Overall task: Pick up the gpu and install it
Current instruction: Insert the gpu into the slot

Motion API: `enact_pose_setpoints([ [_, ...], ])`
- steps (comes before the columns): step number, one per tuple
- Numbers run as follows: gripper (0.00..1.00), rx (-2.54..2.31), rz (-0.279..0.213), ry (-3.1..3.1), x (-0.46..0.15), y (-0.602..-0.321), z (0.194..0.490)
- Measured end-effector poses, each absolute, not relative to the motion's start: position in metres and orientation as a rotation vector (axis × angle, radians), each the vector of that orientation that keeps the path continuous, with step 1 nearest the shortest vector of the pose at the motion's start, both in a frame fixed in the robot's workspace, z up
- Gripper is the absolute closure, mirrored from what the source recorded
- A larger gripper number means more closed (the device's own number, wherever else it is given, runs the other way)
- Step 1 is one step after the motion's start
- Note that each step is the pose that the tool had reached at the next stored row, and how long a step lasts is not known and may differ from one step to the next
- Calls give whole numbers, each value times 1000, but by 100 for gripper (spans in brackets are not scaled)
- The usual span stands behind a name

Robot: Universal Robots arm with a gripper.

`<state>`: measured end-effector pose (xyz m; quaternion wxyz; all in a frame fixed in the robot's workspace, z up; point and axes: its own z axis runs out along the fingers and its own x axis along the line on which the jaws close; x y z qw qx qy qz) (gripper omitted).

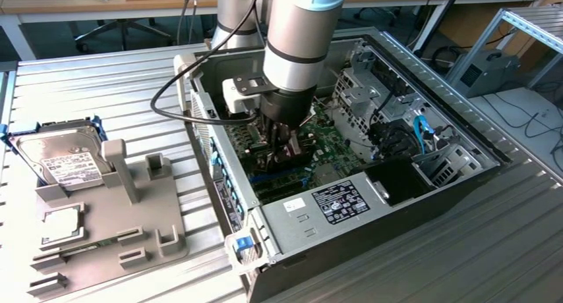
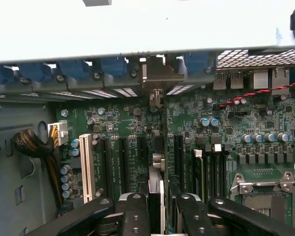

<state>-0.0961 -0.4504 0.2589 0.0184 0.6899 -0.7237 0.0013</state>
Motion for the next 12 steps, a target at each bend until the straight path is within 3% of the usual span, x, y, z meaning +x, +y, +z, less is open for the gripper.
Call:
enact_pose_setpoints([
  [12,73,2142,3,-2247,-96,-450,254],
])
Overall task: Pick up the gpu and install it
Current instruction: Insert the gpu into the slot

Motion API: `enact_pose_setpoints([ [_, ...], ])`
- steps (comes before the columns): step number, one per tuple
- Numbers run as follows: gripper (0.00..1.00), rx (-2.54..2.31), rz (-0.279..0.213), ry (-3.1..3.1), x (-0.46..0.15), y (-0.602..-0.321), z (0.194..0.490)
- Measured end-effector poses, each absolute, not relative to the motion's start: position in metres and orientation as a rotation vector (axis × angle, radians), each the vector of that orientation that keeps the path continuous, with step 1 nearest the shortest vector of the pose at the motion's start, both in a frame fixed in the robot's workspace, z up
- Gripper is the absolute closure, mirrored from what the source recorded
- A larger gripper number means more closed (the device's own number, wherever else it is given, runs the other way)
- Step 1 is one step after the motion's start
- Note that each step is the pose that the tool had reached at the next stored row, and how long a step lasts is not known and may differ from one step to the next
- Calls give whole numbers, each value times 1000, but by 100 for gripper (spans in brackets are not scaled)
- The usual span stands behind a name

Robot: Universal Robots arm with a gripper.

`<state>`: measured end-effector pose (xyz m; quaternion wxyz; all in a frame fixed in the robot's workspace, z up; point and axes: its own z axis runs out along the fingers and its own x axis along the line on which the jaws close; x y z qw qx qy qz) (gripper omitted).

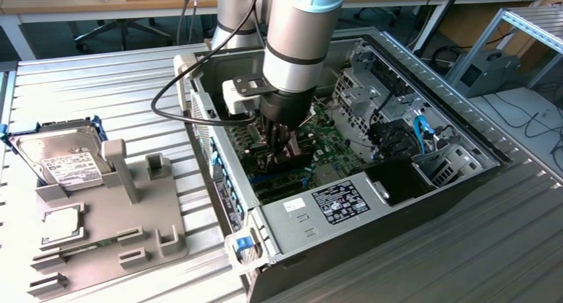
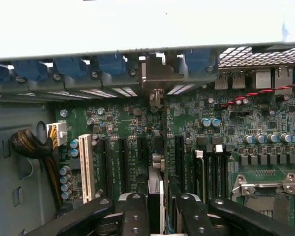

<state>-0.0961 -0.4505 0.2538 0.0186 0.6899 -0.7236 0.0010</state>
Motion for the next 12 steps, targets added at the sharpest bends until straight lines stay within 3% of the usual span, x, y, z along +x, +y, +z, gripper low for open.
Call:
enact_pose_setpoints([
  [12,73,2142,3,-2247,-96,-450,254],
])
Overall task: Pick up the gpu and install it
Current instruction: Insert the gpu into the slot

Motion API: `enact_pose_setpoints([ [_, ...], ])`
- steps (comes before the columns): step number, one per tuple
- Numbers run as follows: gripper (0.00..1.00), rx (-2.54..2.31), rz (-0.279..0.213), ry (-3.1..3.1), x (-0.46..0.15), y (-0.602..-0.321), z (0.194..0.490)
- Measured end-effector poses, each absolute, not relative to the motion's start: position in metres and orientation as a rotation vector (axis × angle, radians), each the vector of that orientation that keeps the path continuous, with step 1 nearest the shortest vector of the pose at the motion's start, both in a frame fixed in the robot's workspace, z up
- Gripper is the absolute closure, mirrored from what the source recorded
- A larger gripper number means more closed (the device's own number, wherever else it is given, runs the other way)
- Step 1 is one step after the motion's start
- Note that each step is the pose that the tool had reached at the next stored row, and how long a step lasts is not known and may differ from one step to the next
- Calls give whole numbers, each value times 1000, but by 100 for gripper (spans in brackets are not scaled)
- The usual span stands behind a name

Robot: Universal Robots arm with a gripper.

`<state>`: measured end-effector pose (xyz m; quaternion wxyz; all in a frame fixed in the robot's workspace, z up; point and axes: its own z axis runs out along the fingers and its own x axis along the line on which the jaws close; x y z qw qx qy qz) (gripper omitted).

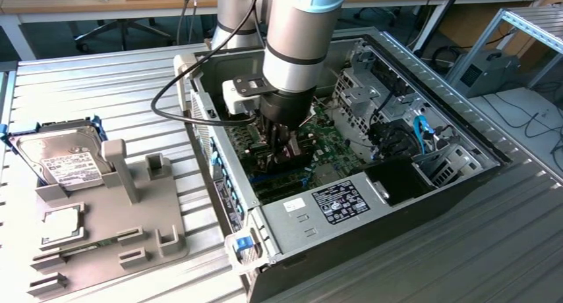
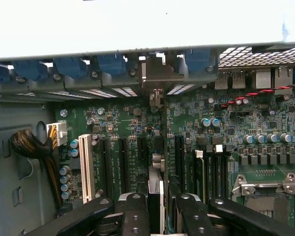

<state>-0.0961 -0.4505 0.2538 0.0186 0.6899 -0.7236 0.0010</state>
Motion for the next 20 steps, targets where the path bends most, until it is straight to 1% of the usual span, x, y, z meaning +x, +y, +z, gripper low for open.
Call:
enact_pose_setpoints([
  [14,73,2144,3,-2245,-96,-449,254],
  [20,73,2145,6,-2247,-96,-449,260],
])
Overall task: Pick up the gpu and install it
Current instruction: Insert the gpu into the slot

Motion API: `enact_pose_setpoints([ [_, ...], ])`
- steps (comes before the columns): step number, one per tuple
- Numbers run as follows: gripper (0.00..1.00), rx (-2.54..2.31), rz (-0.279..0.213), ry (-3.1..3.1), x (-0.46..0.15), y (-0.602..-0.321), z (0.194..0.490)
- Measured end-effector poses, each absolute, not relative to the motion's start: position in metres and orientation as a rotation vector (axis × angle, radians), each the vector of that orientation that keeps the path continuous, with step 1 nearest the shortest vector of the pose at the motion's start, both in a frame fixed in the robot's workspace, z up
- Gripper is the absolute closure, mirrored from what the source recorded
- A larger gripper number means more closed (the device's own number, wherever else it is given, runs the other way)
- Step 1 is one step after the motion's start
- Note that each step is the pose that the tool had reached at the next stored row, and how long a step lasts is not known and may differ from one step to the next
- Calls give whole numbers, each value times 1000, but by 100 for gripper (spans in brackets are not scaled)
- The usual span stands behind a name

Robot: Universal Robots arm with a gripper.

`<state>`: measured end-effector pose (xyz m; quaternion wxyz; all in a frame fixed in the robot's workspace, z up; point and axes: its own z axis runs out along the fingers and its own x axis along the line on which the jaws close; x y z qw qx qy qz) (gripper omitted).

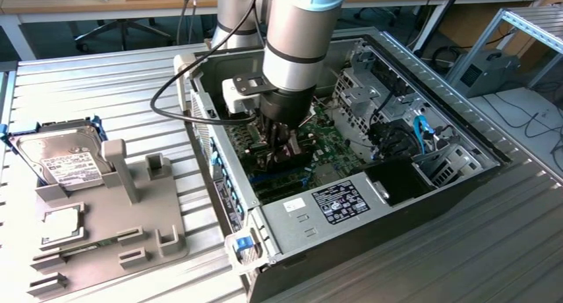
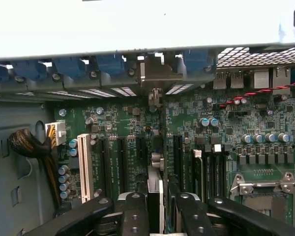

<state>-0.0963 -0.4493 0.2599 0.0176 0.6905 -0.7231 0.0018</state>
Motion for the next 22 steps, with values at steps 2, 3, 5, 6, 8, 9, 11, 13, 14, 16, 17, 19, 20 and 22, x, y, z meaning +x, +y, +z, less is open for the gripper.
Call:
enact_pose_setpoints([
  [2,73,2146,6,-2247,-96,-449,261],
  [3,73,2146,6,-2247,-96,-449,261],
  [5,73,2145,6,-2247,-96,-449,261],
  [6,73,2145,6,-2247,-96,-449,261],
  [8,73,2148,6,-2244,-96,-449,261],
  [9,73,2153,7,-2239,-96,-449,261],
  [11,73,2165,7,-2228,-96,-449,261],
  [13,73,2176,7,-2217,-96,-449,261],
  [14,73,2178,7,-2215,-96,-449,261],
  [16,73,2183,7,-2210,-95,-448,261],
  [17,73,2185,7,-2208,-95,-448,260],
  [19,73,2187,7,-2206,-95,-447,260],
  [20,73,2188,7,-2206,-95,-447,259],
  [22,73,2188,8,-2205,-95,-447,259],
])
